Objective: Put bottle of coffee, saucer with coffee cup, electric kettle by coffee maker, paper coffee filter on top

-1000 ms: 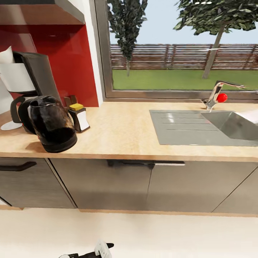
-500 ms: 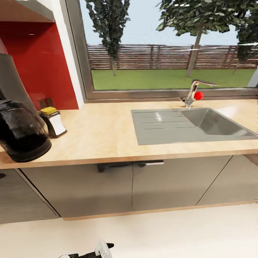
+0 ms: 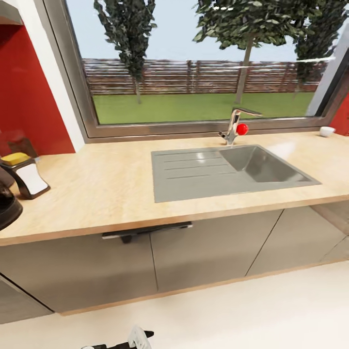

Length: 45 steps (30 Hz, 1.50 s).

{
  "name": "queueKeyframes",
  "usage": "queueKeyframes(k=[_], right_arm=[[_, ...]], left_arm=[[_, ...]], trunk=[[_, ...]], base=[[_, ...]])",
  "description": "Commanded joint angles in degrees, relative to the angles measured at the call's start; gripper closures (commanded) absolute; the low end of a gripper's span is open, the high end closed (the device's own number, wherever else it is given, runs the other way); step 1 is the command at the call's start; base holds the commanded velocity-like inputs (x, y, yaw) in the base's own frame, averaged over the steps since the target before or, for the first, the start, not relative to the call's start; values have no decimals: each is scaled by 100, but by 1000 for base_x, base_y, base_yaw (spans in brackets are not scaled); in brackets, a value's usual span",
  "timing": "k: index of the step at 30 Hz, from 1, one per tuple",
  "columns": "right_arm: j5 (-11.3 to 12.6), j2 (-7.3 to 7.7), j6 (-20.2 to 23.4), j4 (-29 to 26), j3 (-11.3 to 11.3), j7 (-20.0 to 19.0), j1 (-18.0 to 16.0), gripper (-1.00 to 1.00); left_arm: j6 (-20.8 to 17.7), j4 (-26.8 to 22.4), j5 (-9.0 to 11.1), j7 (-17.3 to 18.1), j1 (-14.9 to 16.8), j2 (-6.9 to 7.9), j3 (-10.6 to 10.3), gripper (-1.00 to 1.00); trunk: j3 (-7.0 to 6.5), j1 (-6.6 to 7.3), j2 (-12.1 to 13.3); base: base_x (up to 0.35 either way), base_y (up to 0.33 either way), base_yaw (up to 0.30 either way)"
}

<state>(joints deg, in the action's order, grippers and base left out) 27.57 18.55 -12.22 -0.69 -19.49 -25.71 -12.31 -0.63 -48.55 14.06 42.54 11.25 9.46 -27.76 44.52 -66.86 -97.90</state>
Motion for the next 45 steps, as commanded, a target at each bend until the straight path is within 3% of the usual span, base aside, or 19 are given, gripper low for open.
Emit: queueKeyframes(k=[1,6,7,11,13,14,15,19,22,28,35,45], right_arm=[[58,0,-17,6,-43,-21,-6,-100],[292,-4,-22,-266,83,-19,-13,-100],[377,-5,18,-1068,111,-14,-18,-100],[473,-38,46,-1452,114,275,-22,-100],[509,-66,121,-1867,113,509,-25,-100],[513,-68,176,-1986,113,533,-25,-100],[516,-78,626,-2510,113,591,-24,-100],[496,-83,1080,-2829,108,618,-16,-100],[480,-86,1162,-2761,106,624,-11,-100],[471,-76,1204,-2692,104,628,-9,-100],[475,-65,1214,-2674,104,626,-8,-100],[471,-62,1214,-2673,110,628,-8,-100]], left_arm=[[-4,88,44,0,3,9,-15,-100],[680,934,57,5,0,11,287,-100],[895,1448,60,6,2,11,543,-100],[976,1995,61,3,2,12,716,-100],[1074,2343,61,14,1,12,1147,-100],[1090,2385,61,17,1,12,1227,-100],[1129,2483,61,28,1,7,1415,-100],[1160,2540,61,31,2,4,1512,-100],[1166,2552,61,28,1,3,1530,-100],[1170,2566,61,27,3,-12,1531,-100],[1171,2577,46,19,0,-165,1553,-100],[1171,2578,46,18,0,-181,1563,-100]], trunk=[[5,0,-2],[5,0,-2],[5,0,-2],[9,0,-2],[12,0,-2],[13,0,-2],[14,0,-2],[15,0,-2],[15,0,-2],[15,0,-2],[15,0,-2],[15,0,-2]], base=[[9,-15,-211],[3,-5,-245],[0,-1,-275],[0,0,-277],[0,0,-277],[0,0,-277],[0,0,-263],[0,0,-150],[0,0,-103],[10,-37,-232],[136,-194,-276],[124,-156,-194]])
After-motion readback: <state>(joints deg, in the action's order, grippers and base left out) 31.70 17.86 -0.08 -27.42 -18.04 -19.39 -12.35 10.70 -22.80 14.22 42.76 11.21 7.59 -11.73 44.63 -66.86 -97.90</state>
